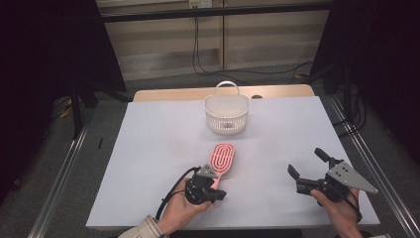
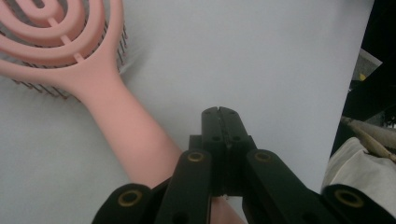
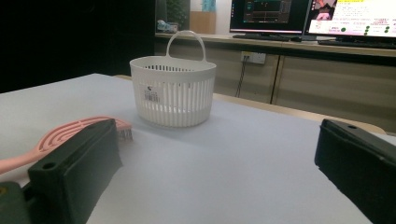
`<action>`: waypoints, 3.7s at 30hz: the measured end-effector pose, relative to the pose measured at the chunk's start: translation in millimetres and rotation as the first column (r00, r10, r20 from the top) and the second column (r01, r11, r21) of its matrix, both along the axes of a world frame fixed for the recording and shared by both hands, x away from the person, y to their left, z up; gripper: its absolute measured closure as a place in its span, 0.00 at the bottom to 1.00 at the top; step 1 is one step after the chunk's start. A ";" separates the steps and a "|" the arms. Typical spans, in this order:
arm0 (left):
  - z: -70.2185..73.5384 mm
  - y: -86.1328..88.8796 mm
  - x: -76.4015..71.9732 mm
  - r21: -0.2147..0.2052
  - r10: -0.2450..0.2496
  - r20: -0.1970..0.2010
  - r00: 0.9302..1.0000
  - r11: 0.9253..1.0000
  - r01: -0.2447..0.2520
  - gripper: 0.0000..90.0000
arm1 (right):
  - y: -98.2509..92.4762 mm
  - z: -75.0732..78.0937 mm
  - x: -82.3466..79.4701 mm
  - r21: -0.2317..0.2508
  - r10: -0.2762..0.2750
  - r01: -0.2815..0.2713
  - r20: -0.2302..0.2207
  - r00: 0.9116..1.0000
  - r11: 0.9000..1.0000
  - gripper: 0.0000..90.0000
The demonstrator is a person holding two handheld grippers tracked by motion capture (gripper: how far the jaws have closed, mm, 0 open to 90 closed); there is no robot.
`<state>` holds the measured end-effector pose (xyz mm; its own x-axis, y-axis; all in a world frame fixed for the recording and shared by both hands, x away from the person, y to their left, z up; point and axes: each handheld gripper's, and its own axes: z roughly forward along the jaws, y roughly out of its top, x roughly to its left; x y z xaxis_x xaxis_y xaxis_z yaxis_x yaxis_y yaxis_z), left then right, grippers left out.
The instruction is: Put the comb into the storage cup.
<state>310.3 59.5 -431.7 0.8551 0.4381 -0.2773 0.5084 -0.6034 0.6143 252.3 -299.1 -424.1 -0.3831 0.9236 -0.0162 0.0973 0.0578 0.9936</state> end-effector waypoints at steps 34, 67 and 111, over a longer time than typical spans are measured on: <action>-0.2 11.8 5.5 0.012 0.022 0.024 0.999 1.000 -0.022 1.00 | 0.0 -0.1 0.2 0.001 -0.001 0.001 -0.001 1.000 1.000 0.00; 26.8 33.4 17.1 -0.146 0.183 0.179 0.967 0.977 -0.158 0.06 | 0.3 0.2 -0.4 0.002 0.004 -0.004 0.001 1.000 1.000 0.00; 32.9 -0.6 71.2 0.035 0.135 0.011 0.991 0.990 -0.136 0.10 | -0.1 0.2 -0.1 -0.001 0.011 -0.011 -0.001 1.000 1.000 0.00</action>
<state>381.6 58.9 -398.8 0.7893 0.5596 -0.2527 0.5821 -0.5509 0.5981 252.2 -299.3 -423.9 -0.3932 0.9193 -0.0172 0.0973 0.0602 0.9934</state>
